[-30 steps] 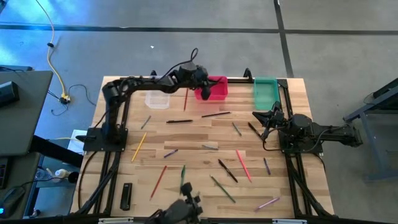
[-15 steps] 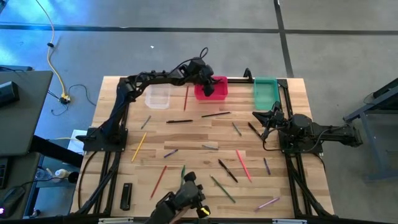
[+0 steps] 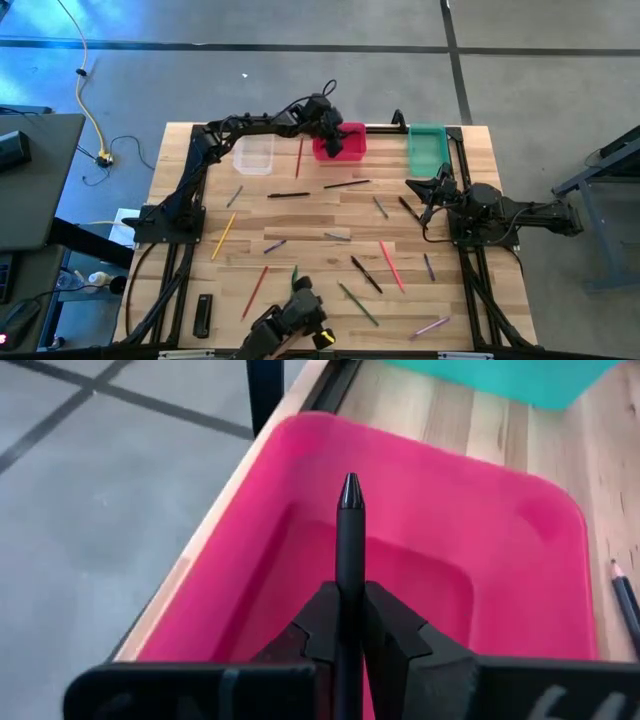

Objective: Sort crayons/erasers/pens/pencils in bins
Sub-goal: Put the black pen into the red bin

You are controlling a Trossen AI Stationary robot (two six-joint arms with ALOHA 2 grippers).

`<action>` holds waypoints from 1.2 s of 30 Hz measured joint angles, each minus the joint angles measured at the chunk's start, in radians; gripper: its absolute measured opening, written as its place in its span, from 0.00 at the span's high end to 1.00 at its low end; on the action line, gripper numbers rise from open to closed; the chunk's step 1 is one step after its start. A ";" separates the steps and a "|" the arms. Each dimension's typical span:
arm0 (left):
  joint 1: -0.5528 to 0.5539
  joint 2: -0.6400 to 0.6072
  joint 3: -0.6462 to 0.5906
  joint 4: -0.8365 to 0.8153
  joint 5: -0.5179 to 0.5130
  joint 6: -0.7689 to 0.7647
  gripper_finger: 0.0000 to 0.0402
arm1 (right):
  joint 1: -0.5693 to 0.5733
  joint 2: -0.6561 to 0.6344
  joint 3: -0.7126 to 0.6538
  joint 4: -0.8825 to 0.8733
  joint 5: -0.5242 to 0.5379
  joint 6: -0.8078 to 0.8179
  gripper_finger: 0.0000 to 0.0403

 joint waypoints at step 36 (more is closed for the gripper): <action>0.001 -0.002 -0.001 -0.130 -0.074 0.033 0.90 | 0.000 0.000 0.000 0.000 0.000 0.000 1.00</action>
